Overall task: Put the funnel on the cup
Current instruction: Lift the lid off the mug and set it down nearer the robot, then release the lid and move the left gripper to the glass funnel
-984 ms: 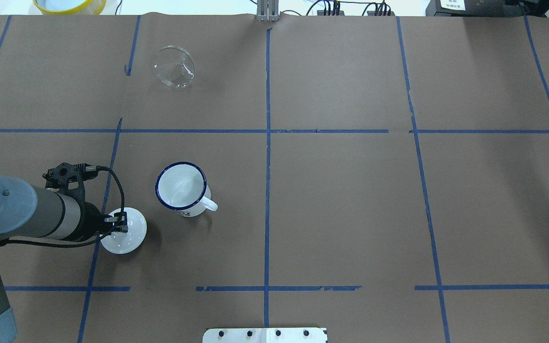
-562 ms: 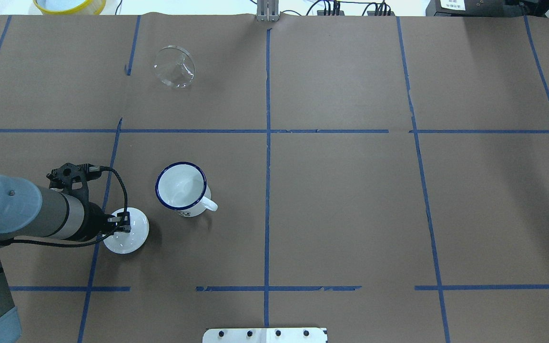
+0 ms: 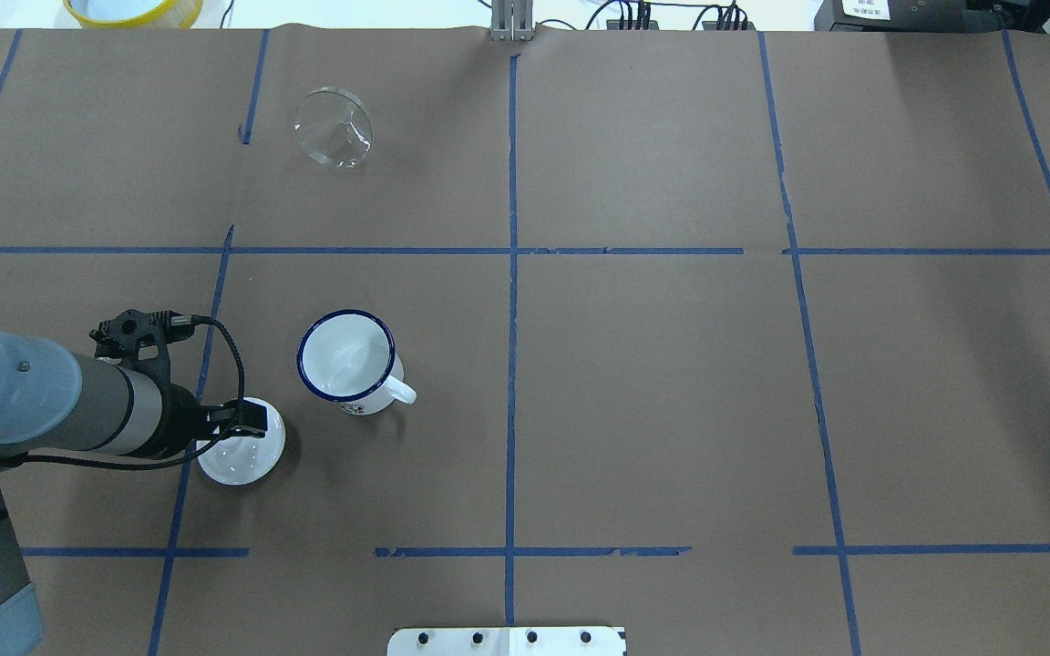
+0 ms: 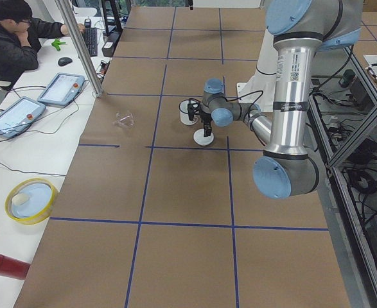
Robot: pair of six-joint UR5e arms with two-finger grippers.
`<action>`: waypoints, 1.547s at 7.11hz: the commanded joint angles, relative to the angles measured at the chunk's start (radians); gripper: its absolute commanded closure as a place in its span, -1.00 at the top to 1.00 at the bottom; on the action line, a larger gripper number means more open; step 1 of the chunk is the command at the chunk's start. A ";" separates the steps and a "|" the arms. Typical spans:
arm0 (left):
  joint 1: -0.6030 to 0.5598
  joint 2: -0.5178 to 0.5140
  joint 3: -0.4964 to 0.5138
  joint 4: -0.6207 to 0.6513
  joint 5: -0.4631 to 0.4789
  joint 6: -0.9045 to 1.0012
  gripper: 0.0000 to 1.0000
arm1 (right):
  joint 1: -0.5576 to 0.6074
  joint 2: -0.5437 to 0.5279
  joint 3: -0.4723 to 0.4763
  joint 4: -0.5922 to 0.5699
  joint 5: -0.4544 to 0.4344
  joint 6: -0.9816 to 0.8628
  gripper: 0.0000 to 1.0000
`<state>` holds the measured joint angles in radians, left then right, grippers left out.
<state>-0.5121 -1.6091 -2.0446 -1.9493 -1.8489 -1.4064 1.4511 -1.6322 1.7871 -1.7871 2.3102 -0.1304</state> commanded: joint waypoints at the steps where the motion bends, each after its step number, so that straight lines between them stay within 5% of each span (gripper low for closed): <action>1: -0.159 -0.062 -0.034 0.000 -0.004 -0.014 1.00 | 0.000 0.002 0.000 0.000 0.000 0.000 1.00; 4: -0.269 -0.295 0.175 -0.061 0.129 -0.467 1.00 | 0.000 0.000 0.000 0.000 0.000 0.000 1.00; 6: -0.264 -0.458 0.484 -0.275 0.307 -0.760 1.00 | 0.000 0.000 0.000 0.000 0.000 0.000 1.00; 9: -0.263 -0.660 0.866 -0.480 0.427 -0.917 1.00 | 0.000 0.000 0.000 0.000 0.000 0.000 1.00; 11: -0.263 -0.676 0.934 -0.510 0.427 -0.918 1.00 | 0.000 0.000 0.000 0.000 0.000 0.002 1.00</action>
<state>-0.7749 -2.2668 -1.1676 -2.4381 -1.4254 -2.3187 1.4512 -1.6321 1.7871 -1.7871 2.3102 -0.1301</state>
